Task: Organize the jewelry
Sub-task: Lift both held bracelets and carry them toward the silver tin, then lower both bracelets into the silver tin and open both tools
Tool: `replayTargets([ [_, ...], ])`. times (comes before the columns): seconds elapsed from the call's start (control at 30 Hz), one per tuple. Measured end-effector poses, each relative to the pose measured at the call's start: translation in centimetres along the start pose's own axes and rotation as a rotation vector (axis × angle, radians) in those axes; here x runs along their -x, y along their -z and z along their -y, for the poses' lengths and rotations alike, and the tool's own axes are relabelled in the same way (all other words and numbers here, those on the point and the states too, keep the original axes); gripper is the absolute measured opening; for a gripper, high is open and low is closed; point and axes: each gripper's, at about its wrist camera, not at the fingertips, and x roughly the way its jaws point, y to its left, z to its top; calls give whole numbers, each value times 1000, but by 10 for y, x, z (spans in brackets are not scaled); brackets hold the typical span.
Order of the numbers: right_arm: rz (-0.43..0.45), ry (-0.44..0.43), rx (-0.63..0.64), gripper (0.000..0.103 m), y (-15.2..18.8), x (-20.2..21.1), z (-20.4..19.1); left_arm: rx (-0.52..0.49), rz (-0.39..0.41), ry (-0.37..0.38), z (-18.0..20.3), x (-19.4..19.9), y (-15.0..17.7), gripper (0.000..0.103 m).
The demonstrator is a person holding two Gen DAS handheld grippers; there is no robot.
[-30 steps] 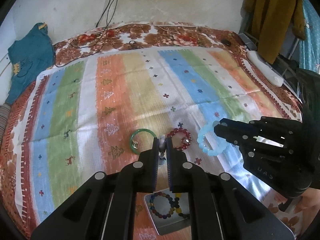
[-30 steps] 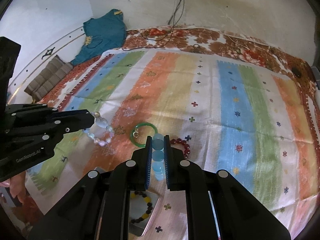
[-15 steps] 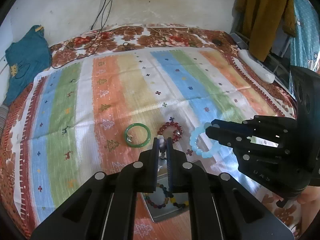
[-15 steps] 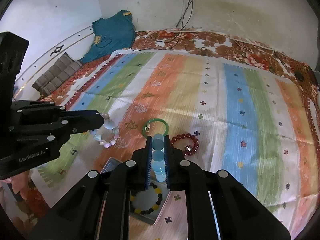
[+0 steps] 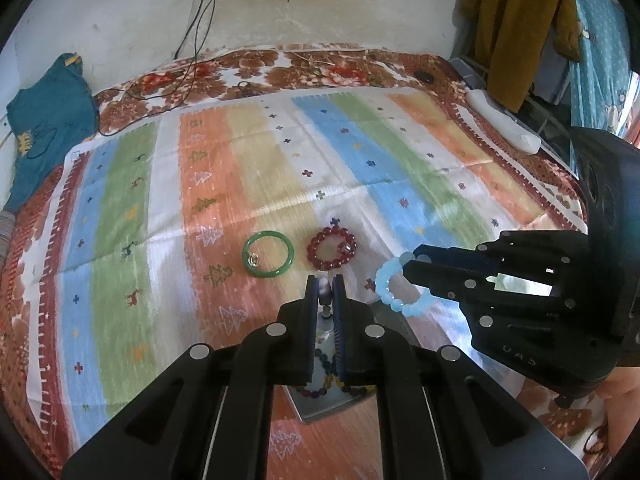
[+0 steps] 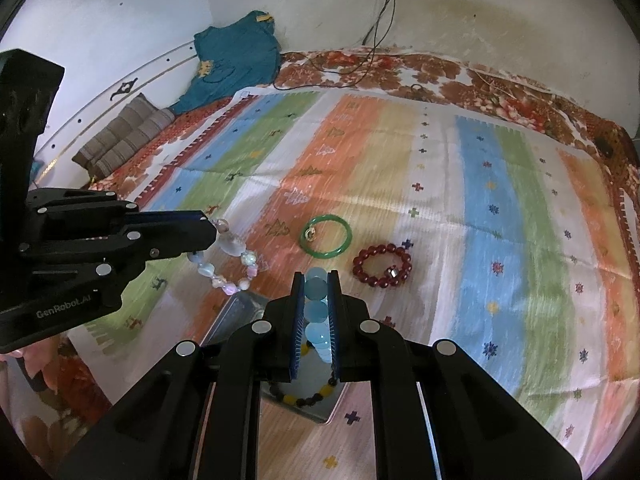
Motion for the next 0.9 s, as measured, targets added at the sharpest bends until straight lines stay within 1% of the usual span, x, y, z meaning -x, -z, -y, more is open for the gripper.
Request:
replayTargets([
  [0.43,-2,-17,14,12,17,11,-13,11,-15,10,4,6,19,7],
  [0.57,-23,-26,6,13,20,7,-12,23,-34,-4,3,3,24,8],
  [0.63,-17,1,-4,13,20,8,-9,54,-36,-21,-2,3,24,22],
  [0.67,-9,17,-7,14,19,9,-6,63,-33,-29,-5,3,24,22],
  [0.73,-5,36,-30,27,18,9,1,80,-31,-44,-9,4,24,23],
  [0.77,-9,37,-39,35,19,8,3,88,-34,-50,-11,3,24,24],
  [0.9,-19,58,-47,37,18,3,11,99,-40,-69,-15,1,24,33],
])
